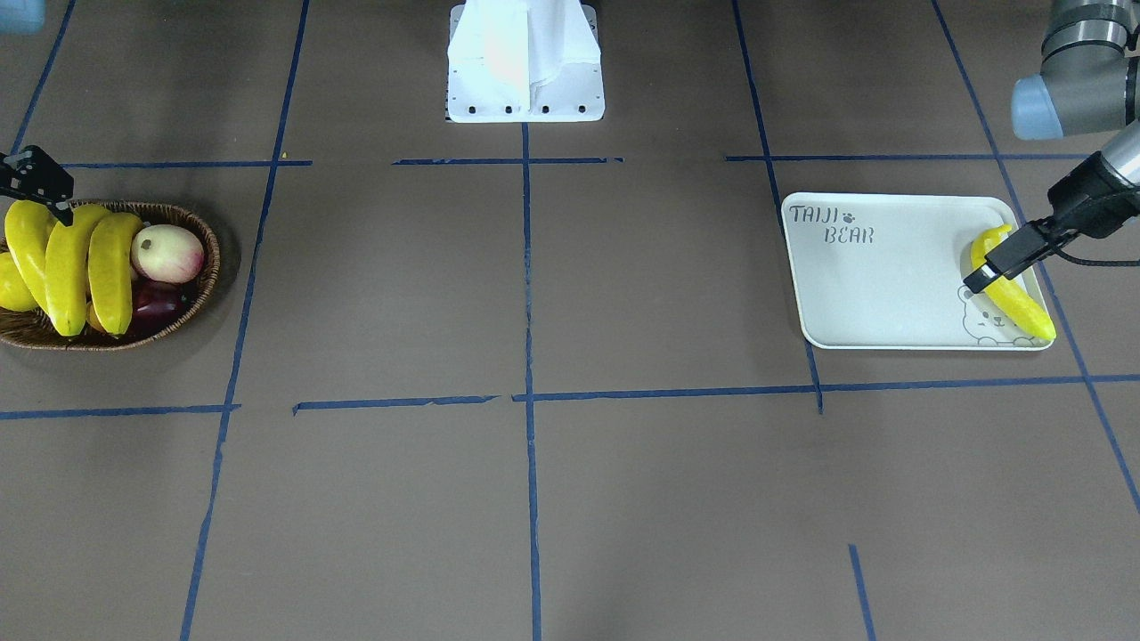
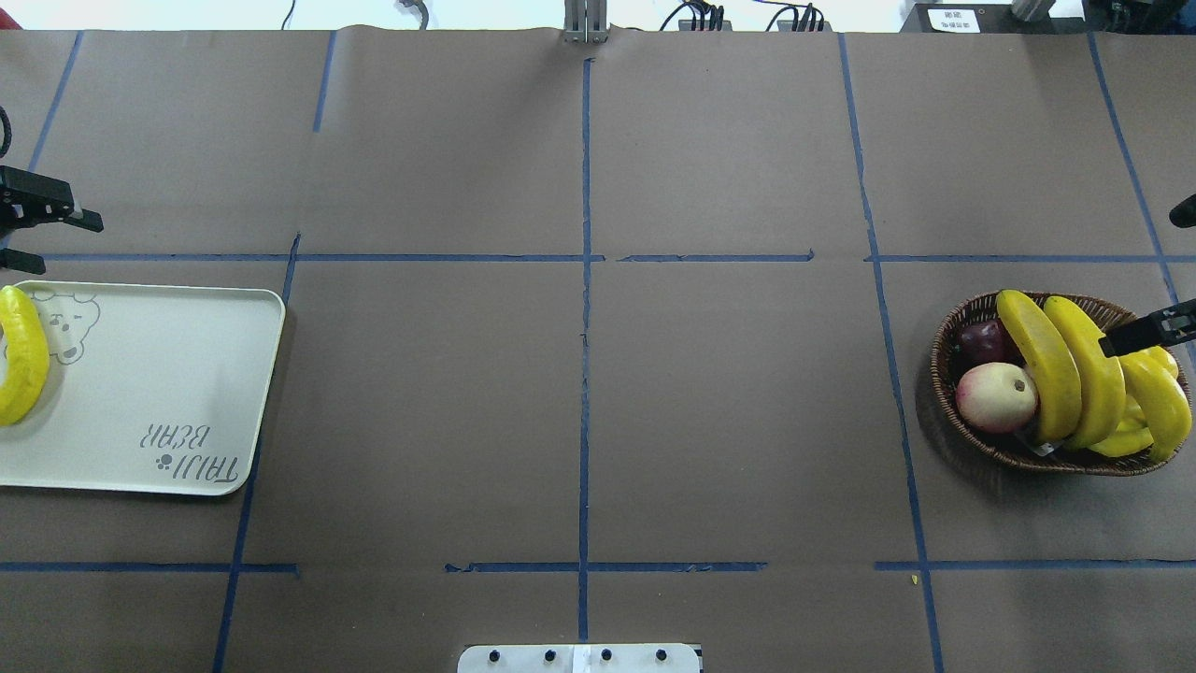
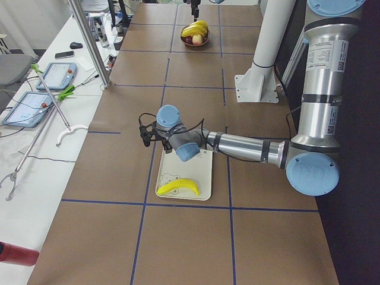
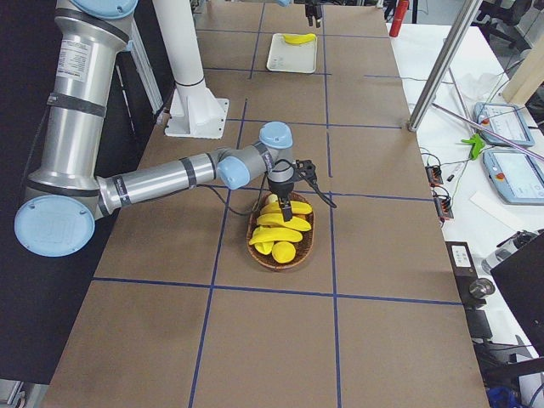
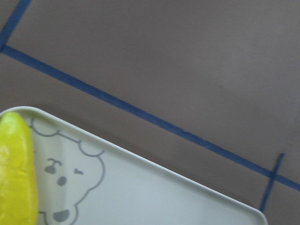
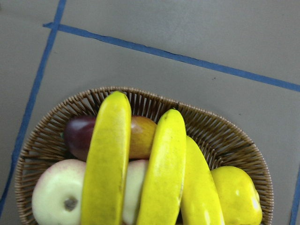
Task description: Transfer all bananas from basket to plate
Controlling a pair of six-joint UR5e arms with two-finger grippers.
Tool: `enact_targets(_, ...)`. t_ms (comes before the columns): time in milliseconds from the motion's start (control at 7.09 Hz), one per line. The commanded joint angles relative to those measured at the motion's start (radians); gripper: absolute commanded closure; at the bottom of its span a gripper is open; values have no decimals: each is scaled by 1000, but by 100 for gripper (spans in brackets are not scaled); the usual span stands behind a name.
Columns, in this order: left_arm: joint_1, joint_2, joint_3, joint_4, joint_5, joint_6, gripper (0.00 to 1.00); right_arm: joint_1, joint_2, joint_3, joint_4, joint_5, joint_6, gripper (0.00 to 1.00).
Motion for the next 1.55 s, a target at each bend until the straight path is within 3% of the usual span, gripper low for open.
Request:
enact_targets(0, 16, -4, -4, 1, 0, -13, 0, 1, -117, -47, 223, -8, -1, 2)
enact_targets(141, 16, -4, -4, 1, -1, -13, 0, 1, -121, -85, 288, -10, 0, 5)
enact_targets(705, 18, -5, -5, -2, -3, -42, 0, -21, -122, -137, 289, -8, -10, 19)
enact_targets(1128, 16, -7, -7, -2, -3, -48, 0, -53, -105, -144, 289, -4, 0, 21)
enact_targets(1269, 16, -7, -7, -2, -5, -49, 0, -61, -105, -151, 289, -4, 0, 25)
enact_targets(1410, 16, -7, -7, -2, -5, -49, 0, -61, -107, -163, 290, -2, -1, 39)
